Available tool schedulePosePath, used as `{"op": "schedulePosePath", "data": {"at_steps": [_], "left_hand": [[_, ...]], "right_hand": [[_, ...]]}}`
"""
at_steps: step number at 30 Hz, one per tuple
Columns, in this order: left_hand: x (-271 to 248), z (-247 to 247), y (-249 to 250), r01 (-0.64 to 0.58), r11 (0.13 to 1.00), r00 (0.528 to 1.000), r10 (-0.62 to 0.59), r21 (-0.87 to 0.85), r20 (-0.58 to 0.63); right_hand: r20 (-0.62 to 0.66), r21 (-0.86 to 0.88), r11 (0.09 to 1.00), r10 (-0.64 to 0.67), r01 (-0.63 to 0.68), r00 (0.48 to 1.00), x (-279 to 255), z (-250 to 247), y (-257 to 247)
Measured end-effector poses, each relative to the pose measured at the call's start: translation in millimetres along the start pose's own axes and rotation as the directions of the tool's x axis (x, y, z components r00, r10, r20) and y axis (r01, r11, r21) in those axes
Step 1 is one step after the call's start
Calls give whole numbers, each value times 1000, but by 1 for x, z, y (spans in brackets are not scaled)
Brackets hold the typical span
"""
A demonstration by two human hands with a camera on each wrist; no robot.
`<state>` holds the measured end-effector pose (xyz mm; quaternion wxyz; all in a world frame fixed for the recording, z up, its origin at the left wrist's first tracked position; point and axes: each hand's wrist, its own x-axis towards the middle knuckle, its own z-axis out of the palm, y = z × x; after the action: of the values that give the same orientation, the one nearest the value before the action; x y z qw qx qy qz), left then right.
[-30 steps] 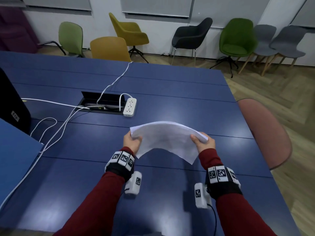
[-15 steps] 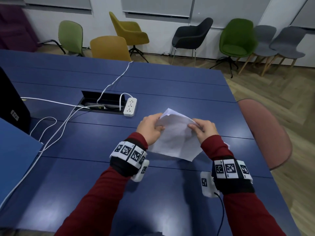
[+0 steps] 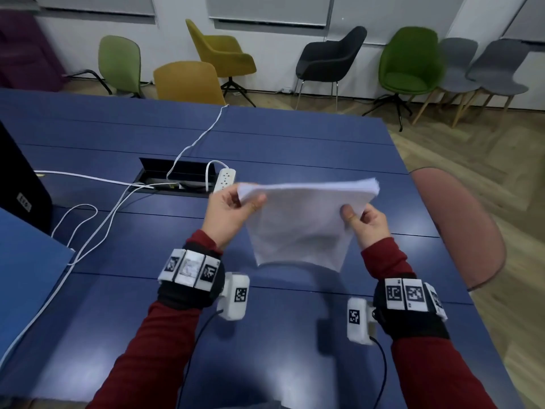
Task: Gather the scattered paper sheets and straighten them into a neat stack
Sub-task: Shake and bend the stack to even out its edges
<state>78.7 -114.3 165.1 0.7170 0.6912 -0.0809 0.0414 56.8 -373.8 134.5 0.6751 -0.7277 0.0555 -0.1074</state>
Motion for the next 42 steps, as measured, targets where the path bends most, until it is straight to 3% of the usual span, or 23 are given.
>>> {"op": "schedulePosePath", "data": {"at_steps": [2, 5, 11, 15, 18, 22, 26, 31, 37, 42], "left_hand": [[-10, 6, -17, 80, 996, 996, -81, 28, 30], [-17, 13, -26, 146, 989, 989, -146, -22, -27], [-15, 31, -25, 119, 987, 969, -138, -104, -203], [-16, 41, -25, 77, 990, 960, -106, -118, -260], [-14, 47, -13, 43, 991, 958, -77, -128, -277], [-3, 46, 0, -28, 995, 951, -2, -95, -308], [-2, 46, -15, 51, 995, 949, -76, -91, -307], [-3, 55, -22, 75, 994, 923, -100, -80, -371], [-4, 48, -29, 4, 999, 925, -17, -34, -379], [-15, 46, -35, -105, 991, 898, 132, 86, -420]], "right_hand": [[5, -26, 999, 47, -47, 999, -4, 4, 8], [-59, -9, 998, 64, -64, 996, -6, 12, 10], [-259, 198, 979, 89, -37, 962, -10, 30, -6], [-388, 125, 990, -7, 60, 922, -5, 41, -6], [-388, 3, 996, -85, 94, 918, -2, 43, -12], [-362, 10, 983, -166, 182, 917, 1, 35, -19], [-267, 40, 992, -106, 121, 958, -1, 36, -8], [-310, 56, 993, -82, 104, 947, -1, 40, -12], [-212, 60, 995, -63, 77, 975, -7, 33, -4], [-234, 92, 991, -74, 98, 969, -5, 34, -9]]}}
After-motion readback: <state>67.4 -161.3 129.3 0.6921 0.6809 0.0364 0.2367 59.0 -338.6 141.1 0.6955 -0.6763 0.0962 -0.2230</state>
